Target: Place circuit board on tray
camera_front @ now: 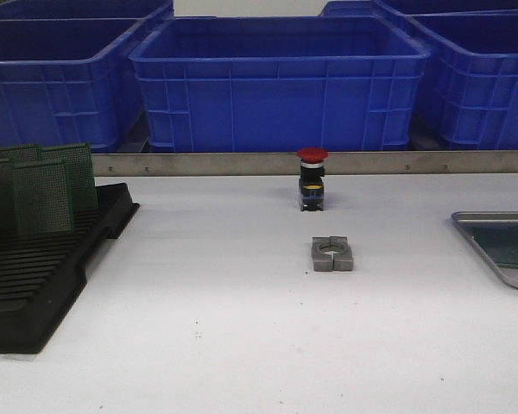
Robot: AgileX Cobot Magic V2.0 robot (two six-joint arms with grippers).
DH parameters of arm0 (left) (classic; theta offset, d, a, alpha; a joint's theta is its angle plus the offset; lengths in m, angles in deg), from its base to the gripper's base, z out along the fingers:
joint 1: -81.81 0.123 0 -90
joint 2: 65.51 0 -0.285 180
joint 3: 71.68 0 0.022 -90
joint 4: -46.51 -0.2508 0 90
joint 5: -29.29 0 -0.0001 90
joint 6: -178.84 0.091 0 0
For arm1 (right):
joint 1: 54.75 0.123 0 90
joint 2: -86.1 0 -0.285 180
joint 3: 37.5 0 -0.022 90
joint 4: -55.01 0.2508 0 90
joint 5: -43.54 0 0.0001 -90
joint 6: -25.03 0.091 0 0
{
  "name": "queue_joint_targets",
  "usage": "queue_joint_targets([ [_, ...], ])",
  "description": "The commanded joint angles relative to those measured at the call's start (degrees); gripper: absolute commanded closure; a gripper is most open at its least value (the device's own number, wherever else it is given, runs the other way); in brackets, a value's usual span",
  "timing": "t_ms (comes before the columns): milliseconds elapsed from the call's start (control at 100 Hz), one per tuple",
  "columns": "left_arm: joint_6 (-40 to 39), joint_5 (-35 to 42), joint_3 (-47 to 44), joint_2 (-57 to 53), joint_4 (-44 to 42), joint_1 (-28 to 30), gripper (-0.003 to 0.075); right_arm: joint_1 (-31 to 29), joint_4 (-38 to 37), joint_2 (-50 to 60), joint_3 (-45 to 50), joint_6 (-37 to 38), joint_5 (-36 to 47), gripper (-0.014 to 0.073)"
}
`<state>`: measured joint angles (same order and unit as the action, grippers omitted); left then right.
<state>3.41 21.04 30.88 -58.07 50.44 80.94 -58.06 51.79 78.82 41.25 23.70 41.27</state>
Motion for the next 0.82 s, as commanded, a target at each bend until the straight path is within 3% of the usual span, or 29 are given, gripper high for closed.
queue_joint_targets([
  [0, -0.4, 4.4, -1.1, -1.6, 0.0, -0.5, 0.0741, -0.2, -2.6, 1.4, 0.1, 1.8, 2.3, 0.0653],
  [810, -0.4, 4.4, -1.1, -1.6, 0.0, -0.5, 0.0741, -0.1, -2.6, 1.4, 0.1, 1.8, 1.6, 0.0653],
])
